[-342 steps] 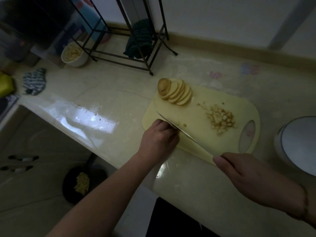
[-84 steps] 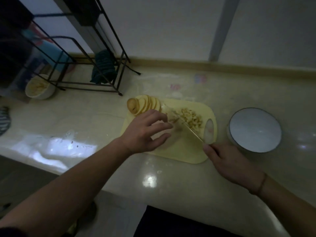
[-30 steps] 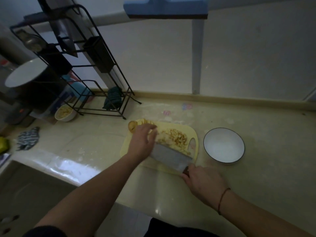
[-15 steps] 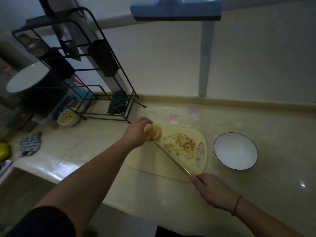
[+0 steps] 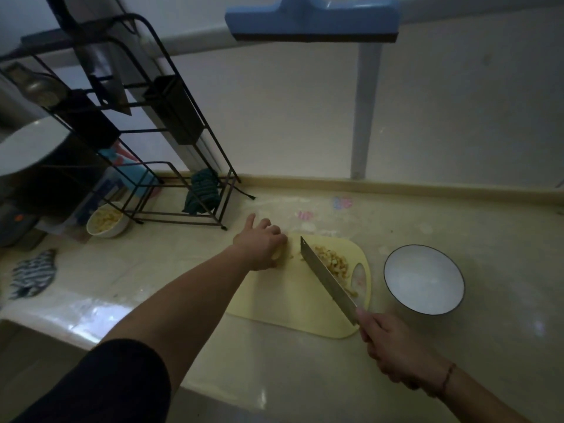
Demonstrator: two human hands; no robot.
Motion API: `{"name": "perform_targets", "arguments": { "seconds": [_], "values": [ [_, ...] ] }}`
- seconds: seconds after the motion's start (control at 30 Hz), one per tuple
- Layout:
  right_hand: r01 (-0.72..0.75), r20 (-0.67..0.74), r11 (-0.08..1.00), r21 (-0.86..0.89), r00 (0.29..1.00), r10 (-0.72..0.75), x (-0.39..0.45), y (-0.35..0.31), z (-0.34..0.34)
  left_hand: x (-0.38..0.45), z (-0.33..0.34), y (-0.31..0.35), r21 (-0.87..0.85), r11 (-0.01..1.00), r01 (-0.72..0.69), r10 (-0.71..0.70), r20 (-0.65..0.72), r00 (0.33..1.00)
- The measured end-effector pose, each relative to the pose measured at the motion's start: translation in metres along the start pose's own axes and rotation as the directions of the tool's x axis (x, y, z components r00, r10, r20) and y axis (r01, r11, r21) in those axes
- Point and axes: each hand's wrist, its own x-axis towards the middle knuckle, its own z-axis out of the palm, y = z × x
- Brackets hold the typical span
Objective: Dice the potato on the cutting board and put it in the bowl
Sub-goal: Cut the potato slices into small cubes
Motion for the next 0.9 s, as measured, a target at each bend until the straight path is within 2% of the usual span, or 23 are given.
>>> {"name": "perform_targets", "arguments": {
  "seconds": [0.2,0.37,0.47,0.57,0.7,0.77,0.9],
  "values": [
    [-0.038,0.003,0.999,0.029,0.999,0.038,0.003,0.001,0.003,0.006,-0.008,-0.007,-0.055,0.996,-0.073,0.071,-0.032,0.997],
    [-0.054,0.005,0.995,0.079,0.999,0.054,0.005,-0.001,0.006,0.005,-0.01,-0.013,-0.078,0.984,-0.163,0.147,-0.177,0.973],
    [-0.051,0.009,0.994,0.095,0.999,0.05,0.005,-0.002,0.007,0.003,-0.002,-0.016,-0.07,0.965,-0.253,0.211,-0.365,0.907],
    [-0.06,0.036,0.991,0.122,0.998,0.056,0.006,-0.004,0.006,-0.005,0.011,-0.016,-0.093,0.929,-0.358,0.241,-0.584,0.775],
    [-0.078,0.072,0.982,0.172,0.995,0.066,0.004,-0.007,0.004,-0.032,0.042,0.0,-0.251,0.896,-0.367,0.043,-0.774,0.632],
    [-0.092,0.1,0.977,0.191,0.992,0.074,0.001,-0.006,0.003,-0.05,0.069,0.016,-0.28,0.885,-0.371,0.001,-0.798,0.602],
    [-0.086,0.177,0.987,0.135,0.982,0.062,-0.001,-0.006,0.0,-0.078,0.107,0.045,-0.307,0.892,-0.333,-0.049,-0.797,0.602]
  ]
}}
